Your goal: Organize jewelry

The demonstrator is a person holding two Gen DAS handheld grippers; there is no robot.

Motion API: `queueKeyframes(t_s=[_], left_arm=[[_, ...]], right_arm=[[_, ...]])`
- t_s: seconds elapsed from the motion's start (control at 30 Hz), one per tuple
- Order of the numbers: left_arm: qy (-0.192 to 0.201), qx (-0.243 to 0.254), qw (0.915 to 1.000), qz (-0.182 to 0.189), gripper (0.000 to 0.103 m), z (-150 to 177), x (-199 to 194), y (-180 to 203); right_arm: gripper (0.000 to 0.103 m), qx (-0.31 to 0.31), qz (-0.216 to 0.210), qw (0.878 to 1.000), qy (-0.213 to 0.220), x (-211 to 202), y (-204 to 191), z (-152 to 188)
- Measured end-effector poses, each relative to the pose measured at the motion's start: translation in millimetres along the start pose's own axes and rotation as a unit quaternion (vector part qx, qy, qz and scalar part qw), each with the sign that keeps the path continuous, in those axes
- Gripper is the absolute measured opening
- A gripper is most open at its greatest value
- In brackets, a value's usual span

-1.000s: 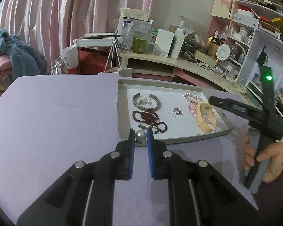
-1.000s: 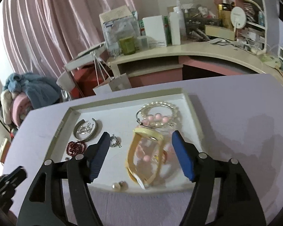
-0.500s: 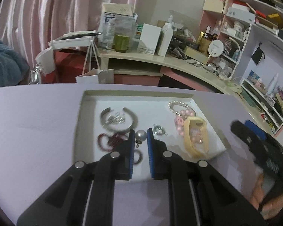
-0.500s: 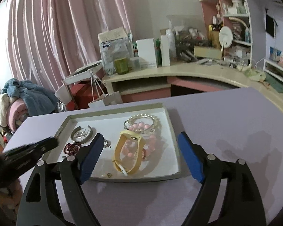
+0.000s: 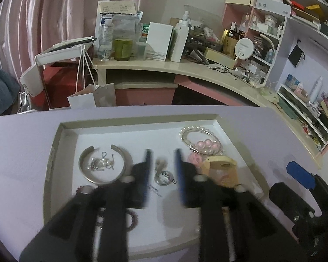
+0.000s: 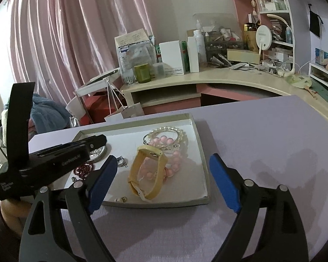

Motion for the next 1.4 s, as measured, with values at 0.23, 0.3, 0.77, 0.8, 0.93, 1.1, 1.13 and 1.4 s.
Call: queueKeyframes(t_s=[0.23, 0.3, 0.77, 0.8, 0.93, 1.1, 1.13, 1.4], left_arm=[[0.023, -0.017, 0.9996, -0.002, 0.071, 1.9, -36.8, -19.5], [0.038, -0.022, 0.999, -0.002, 0.078, 0.7, -53.7, -27.2], [0.135, -0.038, 0.9897, -0.03, 0.101, 28.1, -161.1, -61.3], [0.138, -0.037, 0.9893, -0.032, 0.101, 30.8, -164.1, -62.6], [0.152, -0.033, 0.9869, -0.045, 0.101, 44.6, -173.2, -64.7], [0.167, -0.009, 0.9842, -0.056, 0.101, 55.7, -179.1, -59.5], [0.17, -0.005, 0.9836, -0.059, 0.101, 56.6, -179.7, -58.3], [0.18, 0.004, 0.9827, -0.044, 0.101, 64.8, -187.0, -52.0]], right_arm=[[0.098, -0.005, 0.01, 1.0, 0.022, -15.5, 1.1, -14.3], [0.1, -0.016, 0.014, 0.999, 0.032, -24.1, -3.1, -20.3], [0.102, -0.084, 0.021, 0.995, 0.046, -60.7, -42.4, -4.6], [0.102, -0.089, 0.022, 0.995, 0.045, -60.8, -44.8, -1.6], [0.102, -0.097, 0.018, 0.994, 0.046, -63.6, -52.5, 9.9], [0.102, -0.098, 0.019, 0.993, 0.057, -68.8, -56.1, 16.3], [0.102, -0.099, 0.02, 0.993, 0.058, -69.5, -56.6, 17.1], [0.102, -0.084, 0.022, 0.994, 0.072, -71.8, -53.5, 19.5]])
Point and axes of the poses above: each gripper's, at about its wrist camera, not at the fingertips, and x roughly the way its jaws point, y to its right, z to its underside, the point moved 10 cm from there along x, roughly the way its jaws point, and after that the axes turned 6 degrees about -x, right-handed, at the moved point
